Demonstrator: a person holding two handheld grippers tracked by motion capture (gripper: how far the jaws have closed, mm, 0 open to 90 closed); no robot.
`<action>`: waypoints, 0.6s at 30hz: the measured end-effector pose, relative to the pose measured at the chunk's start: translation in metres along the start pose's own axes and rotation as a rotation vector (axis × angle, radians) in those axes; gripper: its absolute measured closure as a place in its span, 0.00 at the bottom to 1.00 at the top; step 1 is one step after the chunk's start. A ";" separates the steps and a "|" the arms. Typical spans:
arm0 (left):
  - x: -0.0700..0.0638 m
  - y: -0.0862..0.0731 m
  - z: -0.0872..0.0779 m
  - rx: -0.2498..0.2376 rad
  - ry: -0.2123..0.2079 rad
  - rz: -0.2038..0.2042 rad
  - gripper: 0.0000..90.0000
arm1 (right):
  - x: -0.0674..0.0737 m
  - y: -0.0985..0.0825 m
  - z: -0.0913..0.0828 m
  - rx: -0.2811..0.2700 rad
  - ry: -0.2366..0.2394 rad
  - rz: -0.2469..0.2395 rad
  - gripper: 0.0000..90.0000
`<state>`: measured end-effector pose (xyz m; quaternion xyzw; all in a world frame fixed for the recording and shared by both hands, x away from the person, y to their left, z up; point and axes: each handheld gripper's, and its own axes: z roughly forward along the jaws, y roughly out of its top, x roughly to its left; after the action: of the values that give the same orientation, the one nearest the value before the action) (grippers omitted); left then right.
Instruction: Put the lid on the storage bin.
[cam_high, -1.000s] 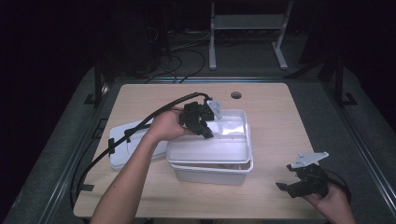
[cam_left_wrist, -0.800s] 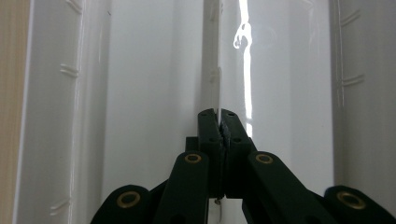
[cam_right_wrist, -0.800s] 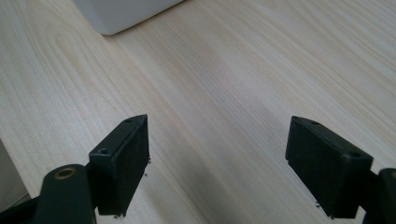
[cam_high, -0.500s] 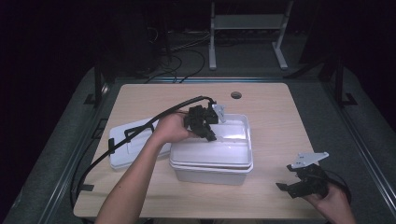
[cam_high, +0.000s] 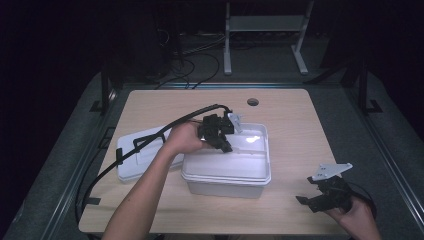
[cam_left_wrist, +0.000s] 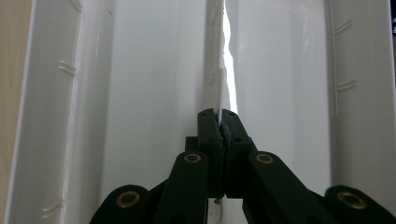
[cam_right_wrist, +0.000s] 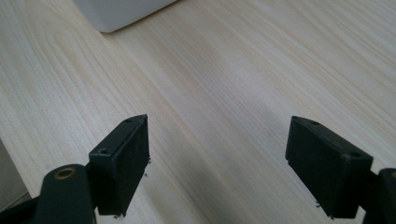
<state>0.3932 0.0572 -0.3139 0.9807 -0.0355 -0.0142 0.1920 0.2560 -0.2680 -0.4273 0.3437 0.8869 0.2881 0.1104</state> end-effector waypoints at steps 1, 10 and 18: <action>0.001 0.000 0.001 0.002 -0.003 -0.004 0.99 | 0.000 0.000 0.000 0.001 0.000 -0.002 0.23; 0.002 -0.001 0.006 0.015 -0.018 -0.002 0.99 | 0.000 0.000 0.000 0.002 0.000 0.000 0.23; 0.003 -0.002 0.009 0.013 -0.024 -0.012 0.98 | 0.000 -0.001 0.000 0.002 -0.002 0.000 0.23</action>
<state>0.3960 0.0550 -0.3229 0.9819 -0.0319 -0.0270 0.1850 0.2558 -0.2686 -0.4278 0.3442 0.8871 0.2870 0.1109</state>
